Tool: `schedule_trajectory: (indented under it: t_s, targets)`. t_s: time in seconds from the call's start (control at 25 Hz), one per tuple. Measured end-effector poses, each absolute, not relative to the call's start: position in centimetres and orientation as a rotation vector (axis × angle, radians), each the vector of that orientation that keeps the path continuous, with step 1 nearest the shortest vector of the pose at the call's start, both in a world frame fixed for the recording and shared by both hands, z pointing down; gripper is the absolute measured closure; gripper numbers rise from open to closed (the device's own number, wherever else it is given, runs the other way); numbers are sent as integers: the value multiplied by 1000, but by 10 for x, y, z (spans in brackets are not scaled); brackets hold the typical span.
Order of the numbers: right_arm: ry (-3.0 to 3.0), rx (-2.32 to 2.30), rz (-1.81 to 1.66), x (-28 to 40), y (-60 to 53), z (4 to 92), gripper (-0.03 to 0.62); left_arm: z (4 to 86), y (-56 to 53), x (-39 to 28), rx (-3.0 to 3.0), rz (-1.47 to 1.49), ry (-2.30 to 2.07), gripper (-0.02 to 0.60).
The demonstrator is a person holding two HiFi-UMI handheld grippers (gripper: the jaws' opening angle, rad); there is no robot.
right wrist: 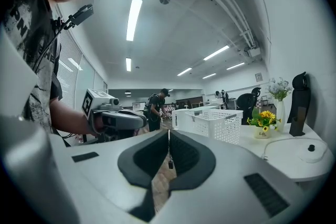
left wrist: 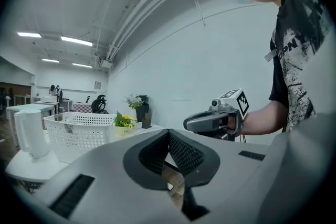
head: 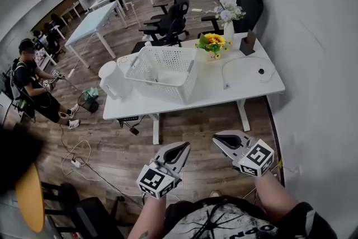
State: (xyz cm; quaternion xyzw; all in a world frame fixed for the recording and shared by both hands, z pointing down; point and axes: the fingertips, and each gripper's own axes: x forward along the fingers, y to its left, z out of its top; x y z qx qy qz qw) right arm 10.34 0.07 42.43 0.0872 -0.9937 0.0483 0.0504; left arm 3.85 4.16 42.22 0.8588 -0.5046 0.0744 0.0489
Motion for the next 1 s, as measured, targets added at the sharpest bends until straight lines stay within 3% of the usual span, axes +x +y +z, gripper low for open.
schedule_trajectory:
  t_s: [0.64,1.0]
  targets:
    - [-3013,293,126,55,-46,429,571,427,-10,-13,2633,203,-1521,571]
    - [-2992,402,131,-3,-88,424,571,423,-56,-79,2682,187,-1451,571]
